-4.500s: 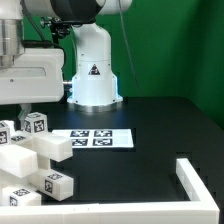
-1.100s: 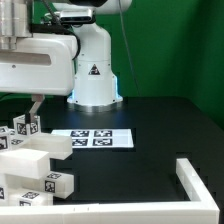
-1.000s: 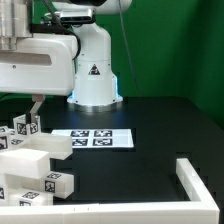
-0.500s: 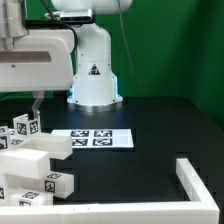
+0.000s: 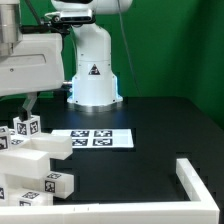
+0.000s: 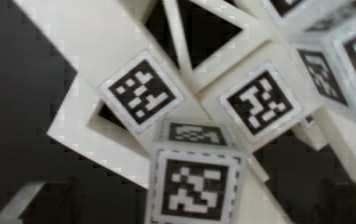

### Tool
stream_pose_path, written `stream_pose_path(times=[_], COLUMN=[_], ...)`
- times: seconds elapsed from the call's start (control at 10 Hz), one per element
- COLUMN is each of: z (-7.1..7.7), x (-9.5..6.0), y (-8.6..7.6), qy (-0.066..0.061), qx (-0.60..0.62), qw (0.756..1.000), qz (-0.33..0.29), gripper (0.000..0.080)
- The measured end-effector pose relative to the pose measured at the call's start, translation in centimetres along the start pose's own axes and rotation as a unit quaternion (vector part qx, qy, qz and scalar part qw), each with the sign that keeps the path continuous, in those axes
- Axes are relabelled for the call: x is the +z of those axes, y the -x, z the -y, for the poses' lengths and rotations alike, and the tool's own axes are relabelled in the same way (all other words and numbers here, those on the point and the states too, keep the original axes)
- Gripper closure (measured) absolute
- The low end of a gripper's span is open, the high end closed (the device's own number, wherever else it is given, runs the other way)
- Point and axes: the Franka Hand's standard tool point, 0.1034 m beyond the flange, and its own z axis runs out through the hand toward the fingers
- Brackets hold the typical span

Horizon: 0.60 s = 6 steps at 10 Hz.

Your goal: Assemble chair

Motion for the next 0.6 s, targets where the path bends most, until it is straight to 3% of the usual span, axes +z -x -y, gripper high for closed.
stream_pose_path(times=[0.3,0.6], z=[-0.1,-0.7], x=[0.7,1.2], y=[0.2,-0.8], qy=[-0.003,0.006], qx=[0.024,0.065], qw=[1.0,0.998], qz=[0.005,0.008], gripper=[0.015,0.015])
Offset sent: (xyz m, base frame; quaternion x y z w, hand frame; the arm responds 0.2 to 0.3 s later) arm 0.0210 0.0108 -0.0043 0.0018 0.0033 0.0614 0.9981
